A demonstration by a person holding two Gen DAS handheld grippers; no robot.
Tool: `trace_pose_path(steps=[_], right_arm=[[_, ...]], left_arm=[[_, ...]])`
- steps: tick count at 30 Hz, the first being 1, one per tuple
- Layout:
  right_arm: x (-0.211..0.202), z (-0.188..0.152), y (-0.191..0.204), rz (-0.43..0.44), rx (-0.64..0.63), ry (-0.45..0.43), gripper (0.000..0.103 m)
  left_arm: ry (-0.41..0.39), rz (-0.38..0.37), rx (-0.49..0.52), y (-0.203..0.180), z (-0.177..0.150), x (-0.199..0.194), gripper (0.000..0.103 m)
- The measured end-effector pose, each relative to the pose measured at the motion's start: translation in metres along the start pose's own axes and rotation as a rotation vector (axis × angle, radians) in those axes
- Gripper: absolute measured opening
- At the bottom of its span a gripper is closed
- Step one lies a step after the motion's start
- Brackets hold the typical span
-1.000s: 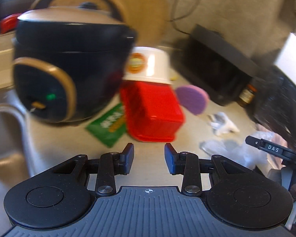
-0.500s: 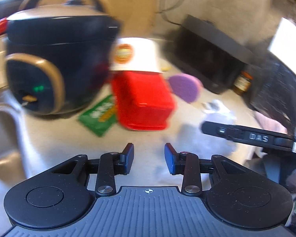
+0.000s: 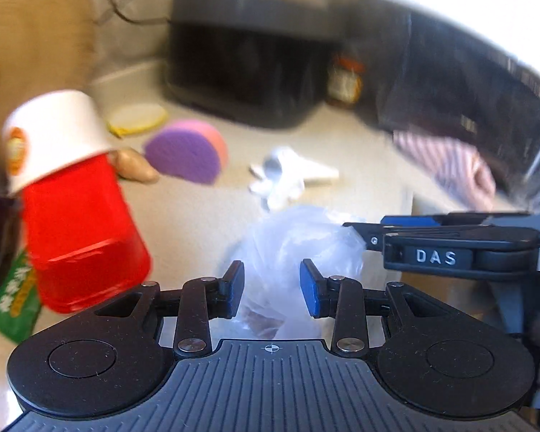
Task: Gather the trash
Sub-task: 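Grasp the clear plastic bag with the left tool while the right tool grasps the white tissue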
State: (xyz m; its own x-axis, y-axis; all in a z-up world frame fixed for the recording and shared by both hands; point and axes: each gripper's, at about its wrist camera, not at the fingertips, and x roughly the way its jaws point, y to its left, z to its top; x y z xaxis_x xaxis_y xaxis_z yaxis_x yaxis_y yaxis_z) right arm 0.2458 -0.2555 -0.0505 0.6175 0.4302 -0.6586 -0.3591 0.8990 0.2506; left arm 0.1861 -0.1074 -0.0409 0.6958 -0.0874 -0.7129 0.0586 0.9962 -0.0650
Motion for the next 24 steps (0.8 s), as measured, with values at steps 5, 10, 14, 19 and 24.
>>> trace_pose_path(steps=[5,10,14,19,24], right_arm=[[0.008,-0.012,-0.015,-0.033,0.022,0.013,0.052],[0.008,-0.009,-0.033,-0.026,0.070,-0.007,0.052],[0.000,0.005,-0.046,0.052,0.135,-0.076,0.059],[0.030,0.040,-0.039,-0.018,0.032,-0.086,0.073],[0.084,0.065,-0.031,-0.059,0.006,-0.003,0.074]], left_arm=[[0.044,-0.032,0.075,-0.014,-0.001,0.020,0.039],[0.085,-0.042,0.143,-0.023,-0.004,0.034,0.040],[0.086,-0.039,0.173,-0.021,-0.008,0.036,0.040],[0.104,-0.055,0.148,-0.010,-0.010,0.028,0.031],[0.036,0.028,-0.055,0.022,-0.024,0.002,0.015]])
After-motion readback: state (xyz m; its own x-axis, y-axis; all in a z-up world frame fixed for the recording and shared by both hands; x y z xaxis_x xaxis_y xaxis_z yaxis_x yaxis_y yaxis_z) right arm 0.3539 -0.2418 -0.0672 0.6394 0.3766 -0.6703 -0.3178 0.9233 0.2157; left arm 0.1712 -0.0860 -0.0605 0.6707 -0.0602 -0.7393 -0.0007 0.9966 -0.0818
